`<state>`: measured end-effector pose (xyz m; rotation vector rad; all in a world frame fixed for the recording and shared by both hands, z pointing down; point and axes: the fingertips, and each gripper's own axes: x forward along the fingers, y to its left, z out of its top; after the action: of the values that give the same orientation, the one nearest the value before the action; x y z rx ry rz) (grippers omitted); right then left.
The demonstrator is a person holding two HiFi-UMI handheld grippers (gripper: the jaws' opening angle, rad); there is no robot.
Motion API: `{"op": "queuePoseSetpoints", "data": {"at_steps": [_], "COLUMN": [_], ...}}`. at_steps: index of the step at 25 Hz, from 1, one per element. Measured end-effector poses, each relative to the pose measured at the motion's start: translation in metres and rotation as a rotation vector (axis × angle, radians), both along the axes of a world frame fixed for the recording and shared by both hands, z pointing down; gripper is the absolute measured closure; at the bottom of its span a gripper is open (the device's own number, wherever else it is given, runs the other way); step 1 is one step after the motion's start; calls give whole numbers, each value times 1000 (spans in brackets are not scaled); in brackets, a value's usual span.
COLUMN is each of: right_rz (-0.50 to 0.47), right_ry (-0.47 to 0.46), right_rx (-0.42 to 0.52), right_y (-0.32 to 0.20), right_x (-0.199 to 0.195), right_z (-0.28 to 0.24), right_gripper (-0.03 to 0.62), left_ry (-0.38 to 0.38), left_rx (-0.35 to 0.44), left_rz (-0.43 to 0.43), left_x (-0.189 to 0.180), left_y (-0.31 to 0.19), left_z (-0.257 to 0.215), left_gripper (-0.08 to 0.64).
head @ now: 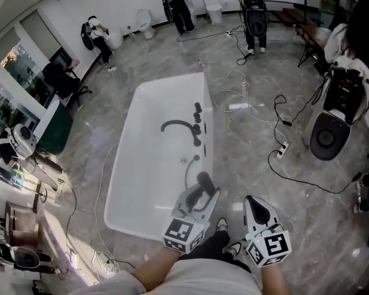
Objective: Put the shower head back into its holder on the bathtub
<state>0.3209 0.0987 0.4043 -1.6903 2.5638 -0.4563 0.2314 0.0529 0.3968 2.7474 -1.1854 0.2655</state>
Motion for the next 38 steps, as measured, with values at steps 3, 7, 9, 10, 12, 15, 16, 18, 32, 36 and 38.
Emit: {"op": "queuePoseSetpoints", "data": {"at_steps": [3,7,9,10,12,15,16,18,32,36,38], "right_rz": [-60,-118,-141,-151,-169,-196,-208,-232,-472,-566,-609], "right_ry": [10,43,59,67,78,91,95,100,116,126,136], "right_rx": [-9,-13,-15,-15,-18,-26,-29,-35,-112,-123,-132], "right_y": [-31,-74,-96,-107,-128,-154,-161,-174,-269,-300,-307], "right_x": [-13,-34,-47,-53,-65,-83,-88,-97,-143,-147,-153], "right_z": [4,3,1,1,1,6,7,9,42,56,69], "right_gripper": [577,577,577,577,577,577,577,577,577,577,577], "left_ry": [13,36,51,59,73,80,81,82,71,105,146], "left_rx": [-8,-11,-10,-10,-12,-14,-14,-18,-28,-26,-29], "left_rz": [-52,-96,-116,-126,-145,-172,-183,-207,-473,-573,-614], "left_x": [-12,-31,-44,-50,-64,-82,-88,-97,-151,-160,-168], "left_y": [-26,-64,-83,-94,-115,-143,-150,-162,-266,-295,-303], "left_z": [4,7,6,6,8,13,14,17,29,18,13], "left_gripper": [428,428,428,428,428,428,428,428,428,428,428]}}
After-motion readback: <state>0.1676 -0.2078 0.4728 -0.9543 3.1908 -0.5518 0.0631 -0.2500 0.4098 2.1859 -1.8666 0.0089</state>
